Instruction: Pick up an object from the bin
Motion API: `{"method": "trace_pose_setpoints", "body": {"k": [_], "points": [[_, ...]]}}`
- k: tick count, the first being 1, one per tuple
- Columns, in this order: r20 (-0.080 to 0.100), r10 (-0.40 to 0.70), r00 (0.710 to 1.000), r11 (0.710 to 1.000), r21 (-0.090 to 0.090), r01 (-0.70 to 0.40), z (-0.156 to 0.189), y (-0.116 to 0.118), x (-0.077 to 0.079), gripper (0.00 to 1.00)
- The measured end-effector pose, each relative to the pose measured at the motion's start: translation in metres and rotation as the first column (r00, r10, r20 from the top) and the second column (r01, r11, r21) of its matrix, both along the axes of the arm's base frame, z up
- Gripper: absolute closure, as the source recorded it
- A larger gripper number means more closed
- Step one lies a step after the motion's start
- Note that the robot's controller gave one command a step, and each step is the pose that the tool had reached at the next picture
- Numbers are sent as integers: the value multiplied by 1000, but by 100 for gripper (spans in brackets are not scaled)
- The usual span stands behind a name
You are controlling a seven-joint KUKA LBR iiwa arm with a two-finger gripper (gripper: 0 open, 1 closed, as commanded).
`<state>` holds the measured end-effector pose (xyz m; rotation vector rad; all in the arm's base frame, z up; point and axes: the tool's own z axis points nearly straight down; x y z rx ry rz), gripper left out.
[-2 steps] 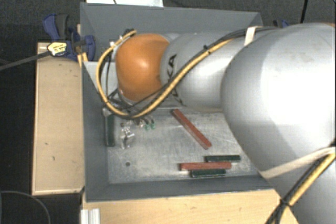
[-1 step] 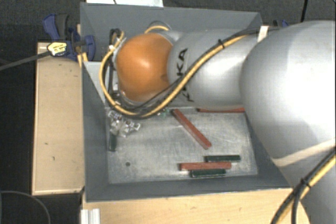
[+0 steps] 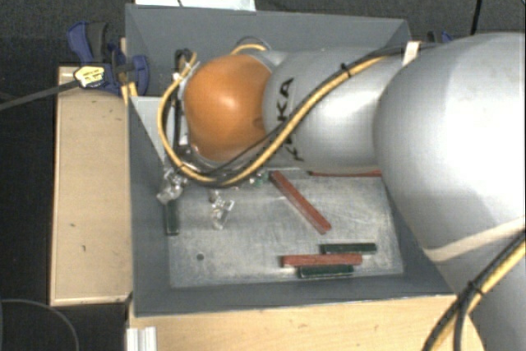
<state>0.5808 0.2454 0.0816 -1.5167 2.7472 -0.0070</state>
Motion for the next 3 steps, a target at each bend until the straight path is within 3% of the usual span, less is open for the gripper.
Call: {"method": "trace_pose_setpoints", "body": {"k": [1, 2, 3], "points": [[0, -3, 1000, 1000, 1, 3, 0, 0, 0, 0], [23, 261, 965, 965, 11, -261, 0, 11, 8, 100], [22, 259, 966, 966, 11, -259, 0, 11, 8, 100]]}}
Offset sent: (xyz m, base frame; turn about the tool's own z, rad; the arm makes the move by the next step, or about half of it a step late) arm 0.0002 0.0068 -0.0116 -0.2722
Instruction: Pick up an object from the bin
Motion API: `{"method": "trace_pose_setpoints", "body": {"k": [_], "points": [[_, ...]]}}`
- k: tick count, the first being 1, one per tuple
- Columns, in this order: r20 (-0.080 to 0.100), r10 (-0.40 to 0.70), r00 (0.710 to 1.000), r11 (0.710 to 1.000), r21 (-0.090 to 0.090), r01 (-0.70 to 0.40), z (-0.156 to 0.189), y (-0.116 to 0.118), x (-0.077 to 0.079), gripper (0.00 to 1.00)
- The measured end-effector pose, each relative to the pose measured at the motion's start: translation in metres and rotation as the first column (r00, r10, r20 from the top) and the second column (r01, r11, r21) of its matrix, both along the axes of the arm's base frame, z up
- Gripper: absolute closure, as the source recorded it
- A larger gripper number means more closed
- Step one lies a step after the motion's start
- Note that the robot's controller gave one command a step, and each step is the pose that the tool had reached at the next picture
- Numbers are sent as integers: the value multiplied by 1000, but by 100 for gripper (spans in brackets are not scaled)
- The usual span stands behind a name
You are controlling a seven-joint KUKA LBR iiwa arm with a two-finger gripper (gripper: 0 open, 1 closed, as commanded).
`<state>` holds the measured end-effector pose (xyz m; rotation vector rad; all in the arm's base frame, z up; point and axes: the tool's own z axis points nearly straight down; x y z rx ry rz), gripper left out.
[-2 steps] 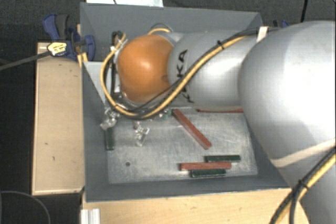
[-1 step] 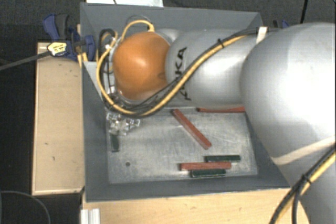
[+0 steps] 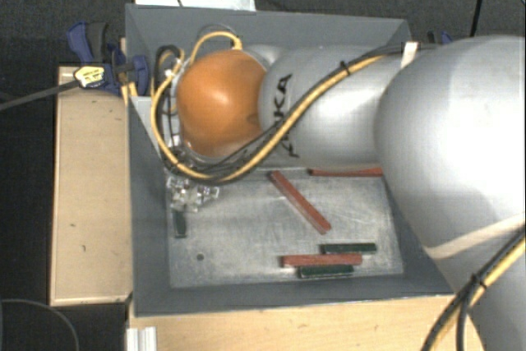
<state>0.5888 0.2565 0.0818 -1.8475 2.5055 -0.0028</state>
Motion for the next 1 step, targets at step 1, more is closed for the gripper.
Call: {"method": "trace_pose_setpoints", "body": {"k": [1], "points": [[-26, -9, 1000, 1000, -14, 9, 57, -12, -8, 100]]}}
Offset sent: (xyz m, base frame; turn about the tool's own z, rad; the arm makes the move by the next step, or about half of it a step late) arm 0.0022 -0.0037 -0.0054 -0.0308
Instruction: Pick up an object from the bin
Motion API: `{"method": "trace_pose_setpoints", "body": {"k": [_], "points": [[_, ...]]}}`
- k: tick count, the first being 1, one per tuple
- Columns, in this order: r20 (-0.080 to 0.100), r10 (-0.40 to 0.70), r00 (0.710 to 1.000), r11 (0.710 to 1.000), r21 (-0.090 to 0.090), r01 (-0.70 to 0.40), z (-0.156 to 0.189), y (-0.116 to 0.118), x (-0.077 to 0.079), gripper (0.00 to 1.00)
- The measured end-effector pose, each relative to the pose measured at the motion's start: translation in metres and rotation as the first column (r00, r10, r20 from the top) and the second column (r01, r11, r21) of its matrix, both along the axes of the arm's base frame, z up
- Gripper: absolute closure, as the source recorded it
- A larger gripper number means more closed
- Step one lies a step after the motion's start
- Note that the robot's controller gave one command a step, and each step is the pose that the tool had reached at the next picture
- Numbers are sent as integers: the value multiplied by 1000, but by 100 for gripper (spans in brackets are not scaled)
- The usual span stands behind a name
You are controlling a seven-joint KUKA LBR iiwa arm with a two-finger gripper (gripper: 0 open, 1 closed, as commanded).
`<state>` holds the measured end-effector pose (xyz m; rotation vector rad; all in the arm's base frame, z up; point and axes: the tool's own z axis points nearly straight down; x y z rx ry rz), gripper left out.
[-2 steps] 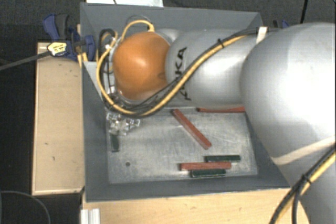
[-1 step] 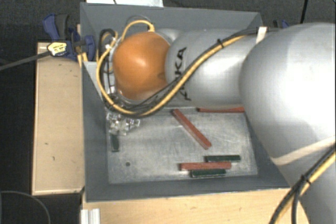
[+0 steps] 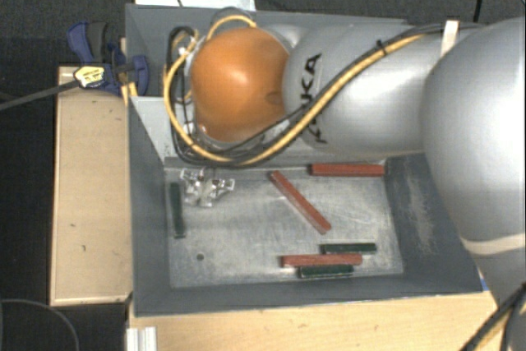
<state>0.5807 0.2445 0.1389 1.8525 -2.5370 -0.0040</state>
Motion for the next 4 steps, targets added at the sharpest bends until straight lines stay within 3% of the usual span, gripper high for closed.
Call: {"method": "trace_pose_setpoints", "body": {"k": [1, 2, 3, 4], "points": [[0, 34, 999, 999, -7, -34, -64, 6, 11, 0], [3, 27, 1000, 1000, 1, -27, -61, 9, 11, 100], [3, 27, 1000, 1000, 1, -27, -61, 9, 11, 100], [2, -48, 999, 999, 0, 48, -28, -19, -49, 100]]}}
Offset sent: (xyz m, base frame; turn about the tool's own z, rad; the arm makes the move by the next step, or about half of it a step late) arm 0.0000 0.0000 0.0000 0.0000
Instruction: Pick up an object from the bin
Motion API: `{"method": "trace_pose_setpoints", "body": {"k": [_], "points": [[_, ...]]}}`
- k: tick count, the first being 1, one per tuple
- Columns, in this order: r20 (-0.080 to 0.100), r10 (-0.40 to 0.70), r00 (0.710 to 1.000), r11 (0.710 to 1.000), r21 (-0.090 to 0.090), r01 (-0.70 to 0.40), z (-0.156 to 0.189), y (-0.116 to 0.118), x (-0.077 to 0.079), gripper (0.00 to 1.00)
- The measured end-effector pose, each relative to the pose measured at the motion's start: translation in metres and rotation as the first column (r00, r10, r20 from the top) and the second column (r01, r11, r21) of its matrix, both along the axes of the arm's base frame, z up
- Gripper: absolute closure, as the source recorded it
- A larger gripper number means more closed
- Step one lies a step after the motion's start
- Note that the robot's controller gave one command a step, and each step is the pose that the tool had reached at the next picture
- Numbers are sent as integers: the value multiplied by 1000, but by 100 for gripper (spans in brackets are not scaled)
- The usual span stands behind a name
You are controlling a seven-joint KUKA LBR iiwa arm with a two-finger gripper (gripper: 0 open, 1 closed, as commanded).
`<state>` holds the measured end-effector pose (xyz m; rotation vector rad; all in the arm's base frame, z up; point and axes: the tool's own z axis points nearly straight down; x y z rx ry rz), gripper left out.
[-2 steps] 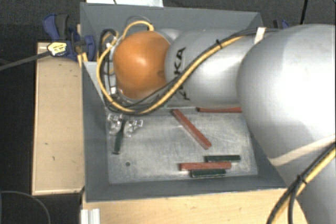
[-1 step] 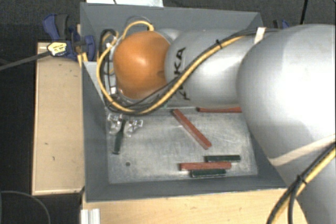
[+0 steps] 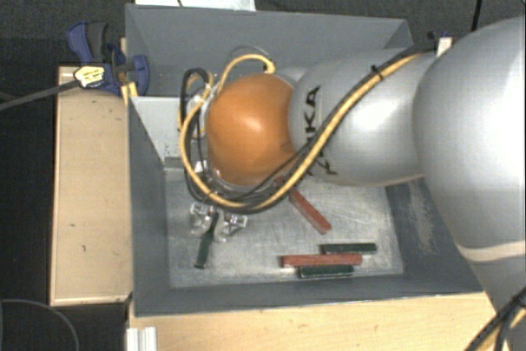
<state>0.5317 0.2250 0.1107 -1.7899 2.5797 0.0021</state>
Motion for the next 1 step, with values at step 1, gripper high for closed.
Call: {"method": "trace_pose_setpoints", "body": {"k": [1], "points": [[0, 0, 1000, 1000, 0, 0, 0, 0, 0, 100]]}}
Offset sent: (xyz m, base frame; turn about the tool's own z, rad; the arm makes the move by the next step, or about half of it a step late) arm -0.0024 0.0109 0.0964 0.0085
